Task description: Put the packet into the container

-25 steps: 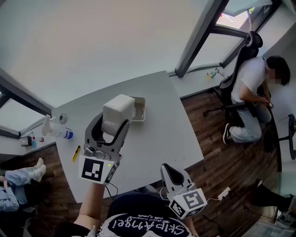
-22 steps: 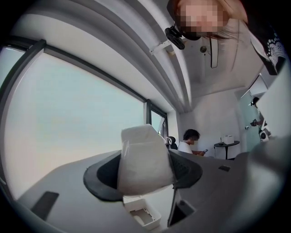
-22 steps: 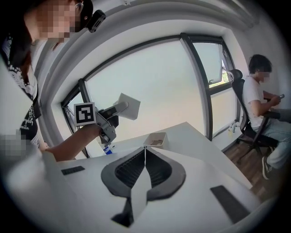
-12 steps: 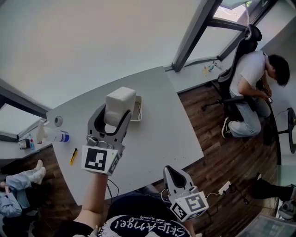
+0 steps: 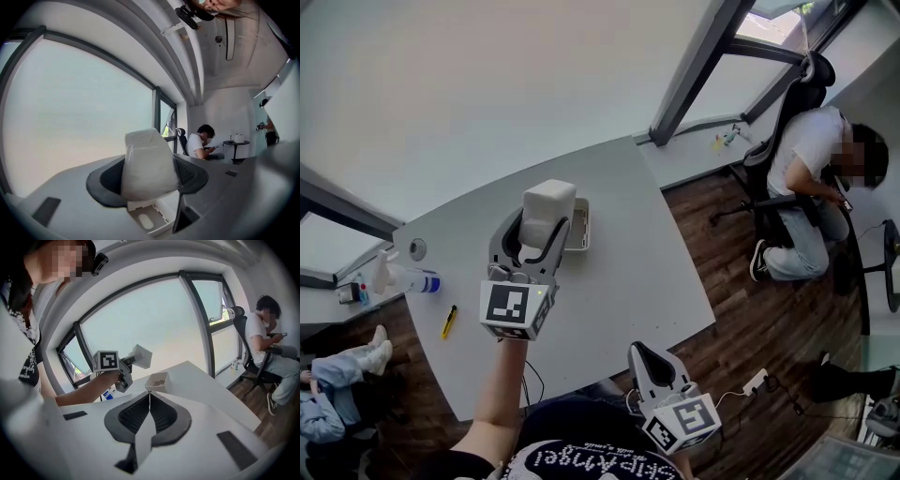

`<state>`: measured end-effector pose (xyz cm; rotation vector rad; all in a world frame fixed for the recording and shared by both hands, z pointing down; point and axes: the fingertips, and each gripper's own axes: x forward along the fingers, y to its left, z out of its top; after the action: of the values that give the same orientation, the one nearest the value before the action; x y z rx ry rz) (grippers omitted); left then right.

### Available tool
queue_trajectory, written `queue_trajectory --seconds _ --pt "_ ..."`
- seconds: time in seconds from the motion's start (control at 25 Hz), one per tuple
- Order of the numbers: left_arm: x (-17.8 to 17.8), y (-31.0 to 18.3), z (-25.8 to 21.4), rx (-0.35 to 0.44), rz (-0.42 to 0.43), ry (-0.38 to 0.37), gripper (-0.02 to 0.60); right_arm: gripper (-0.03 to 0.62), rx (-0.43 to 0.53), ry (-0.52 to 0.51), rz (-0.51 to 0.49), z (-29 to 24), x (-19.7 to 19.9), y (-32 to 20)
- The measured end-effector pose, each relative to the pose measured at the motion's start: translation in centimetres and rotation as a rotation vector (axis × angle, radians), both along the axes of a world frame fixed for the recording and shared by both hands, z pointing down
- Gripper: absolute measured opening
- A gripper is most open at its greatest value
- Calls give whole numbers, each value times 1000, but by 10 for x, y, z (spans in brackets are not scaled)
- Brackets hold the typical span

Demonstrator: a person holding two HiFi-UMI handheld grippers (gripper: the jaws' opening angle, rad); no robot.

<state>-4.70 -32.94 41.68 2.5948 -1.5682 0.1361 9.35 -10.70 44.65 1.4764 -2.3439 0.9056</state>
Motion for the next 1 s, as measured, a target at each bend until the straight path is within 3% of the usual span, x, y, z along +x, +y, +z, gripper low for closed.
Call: queue_trajectory --seconds 1.0 --pt "15 -20 97 -167 19 -98 278 15 -40 2 41 9 11 1"
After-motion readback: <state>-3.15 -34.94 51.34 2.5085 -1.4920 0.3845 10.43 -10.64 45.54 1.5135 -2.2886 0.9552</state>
